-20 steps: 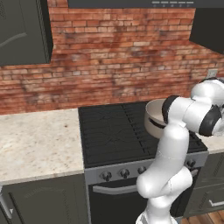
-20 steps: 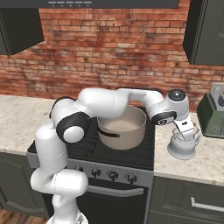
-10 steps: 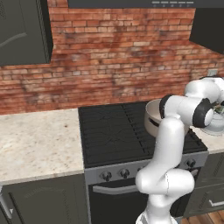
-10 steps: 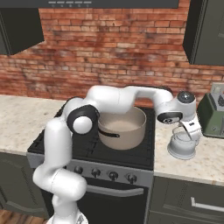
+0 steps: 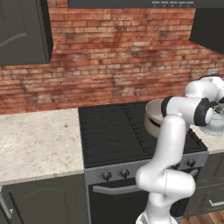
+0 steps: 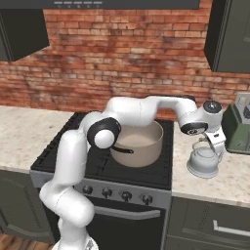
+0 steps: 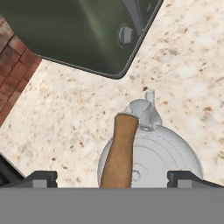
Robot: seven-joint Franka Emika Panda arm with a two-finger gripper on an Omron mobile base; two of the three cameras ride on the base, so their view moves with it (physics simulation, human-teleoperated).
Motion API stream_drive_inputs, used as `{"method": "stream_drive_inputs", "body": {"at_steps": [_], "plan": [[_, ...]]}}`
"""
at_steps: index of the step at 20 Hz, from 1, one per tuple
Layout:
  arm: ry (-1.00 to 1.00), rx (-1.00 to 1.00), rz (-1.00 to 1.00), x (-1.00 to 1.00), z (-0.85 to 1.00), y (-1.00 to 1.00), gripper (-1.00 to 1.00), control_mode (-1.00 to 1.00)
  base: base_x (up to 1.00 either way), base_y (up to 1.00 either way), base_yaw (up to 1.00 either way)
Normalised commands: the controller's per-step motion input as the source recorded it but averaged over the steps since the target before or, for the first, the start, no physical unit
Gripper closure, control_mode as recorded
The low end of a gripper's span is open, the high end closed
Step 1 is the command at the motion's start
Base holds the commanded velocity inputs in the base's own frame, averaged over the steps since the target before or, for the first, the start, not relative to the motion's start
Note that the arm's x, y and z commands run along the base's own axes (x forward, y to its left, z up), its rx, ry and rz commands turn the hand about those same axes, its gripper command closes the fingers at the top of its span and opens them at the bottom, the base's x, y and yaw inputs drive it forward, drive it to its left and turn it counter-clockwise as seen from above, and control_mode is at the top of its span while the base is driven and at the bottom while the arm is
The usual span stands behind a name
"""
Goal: Pick the kettle from the counter and place it on a stove burner. Then turn the burner on.
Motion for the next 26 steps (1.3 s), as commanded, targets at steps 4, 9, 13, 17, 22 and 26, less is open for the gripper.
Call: {"method": "stream_drive_inputs", "body": {"at_steps": [4,9,13,17,22,26], "plan": [[0.00,0.00,0.00,0.27,-0.25,0.00,-1.00,-1.00,0.00,0.00,0.00],[0.00,0.00,0.00,0.07,-0.14,0.00,1.00,-1.00,0.00,0.00,0.00],[0.00,0.00,0.00,0.00,0.00,0.00,1.00,-1.00,0.00,0.00,0.00],[-0.03,0.00,0.00,0.00,0.00,0.00,1.00,-1.00,0.00,0.00,0.00],[-0.15,0.00,0.00,-0.04,0.00,0.00,1.00,-1.00,0.00,0.00,0.00],[-0.42,0.05,-0.02,-0.24,0.13,0.00,1.00,-1.00,0.00,0.00,0.00]]}}
